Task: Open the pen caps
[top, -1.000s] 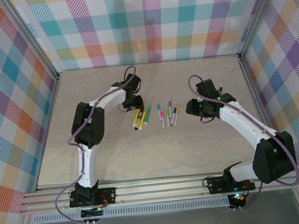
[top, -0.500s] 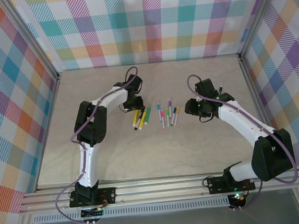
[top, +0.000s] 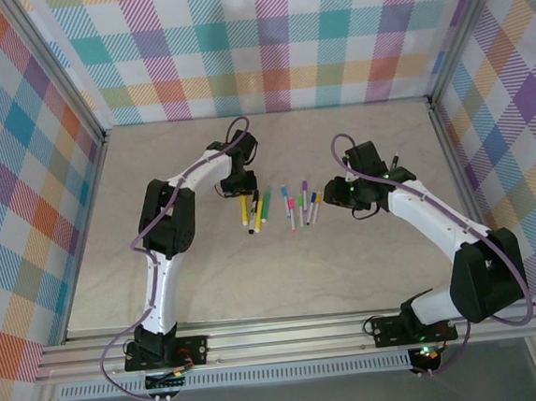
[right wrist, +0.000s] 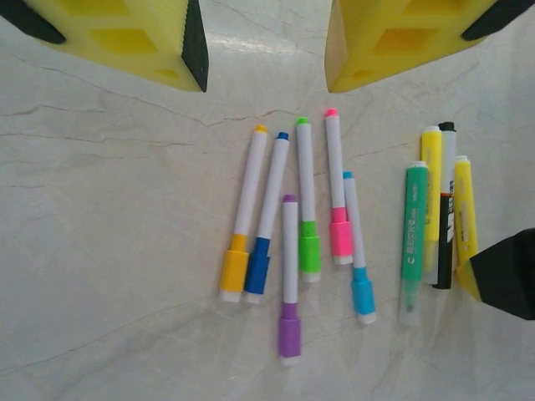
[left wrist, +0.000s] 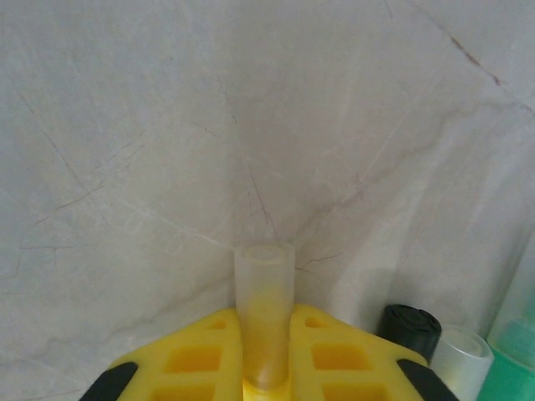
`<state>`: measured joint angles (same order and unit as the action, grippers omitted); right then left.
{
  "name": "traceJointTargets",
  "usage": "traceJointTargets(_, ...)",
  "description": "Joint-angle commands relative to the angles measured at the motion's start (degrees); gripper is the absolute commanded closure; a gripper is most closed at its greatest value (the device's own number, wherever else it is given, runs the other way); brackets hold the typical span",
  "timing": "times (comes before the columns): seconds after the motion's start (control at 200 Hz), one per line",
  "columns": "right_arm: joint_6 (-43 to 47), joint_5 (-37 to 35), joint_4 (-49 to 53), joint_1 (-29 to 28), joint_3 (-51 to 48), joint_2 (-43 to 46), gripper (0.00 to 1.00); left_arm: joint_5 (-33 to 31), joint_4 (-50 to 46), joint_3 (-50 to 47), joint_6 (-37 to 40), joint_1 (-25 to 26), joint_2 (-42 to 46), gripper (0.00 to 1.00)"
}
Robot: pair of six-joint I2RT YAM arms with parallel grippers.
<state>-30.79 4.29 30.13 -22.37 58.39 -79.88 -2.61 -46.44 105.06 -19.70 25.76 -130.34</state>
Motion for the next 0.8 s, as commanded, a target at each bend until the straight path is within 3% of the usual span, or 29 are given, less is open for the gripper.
traceJointTargets(0.0, -0.19, 3.27, -2.22, -2.53, 1.04, -2.67, 0.57, -0.55, 2.43, 0.74, 0.61, -0.51, -2.11, 0.94)
traceJointTargets(0.055, -0.19, 4.06, -2.86, -3.96, 1.95, -4.17, 0.58, -0.64, 1.78, 1.15, 0.81, -0.95, -1.32, 1.00)
traceJointTargets(0.31, -2.60, 11.26, -9.86, -9.29, 6.82, -12.42, 0.59, 1.06, -1.40, 3.05, 1.05, -2.90, 4.81, 1.00)
traceJointTargets(0.485, -6.41, 19.38, -20.15, -10.63, 7.93, -18.09, 0.57, 7.08, -1.82, 2.37, -0.77, -2.94, 9.86, 1.00)
traceJointTargets(0.795, -11.88, 25.84, -34.43, -11.82, 8.39, -22.12, 0.44, 16.17, -0.61, 0.57, -5.73, -2.75, 16.31, 1.00)
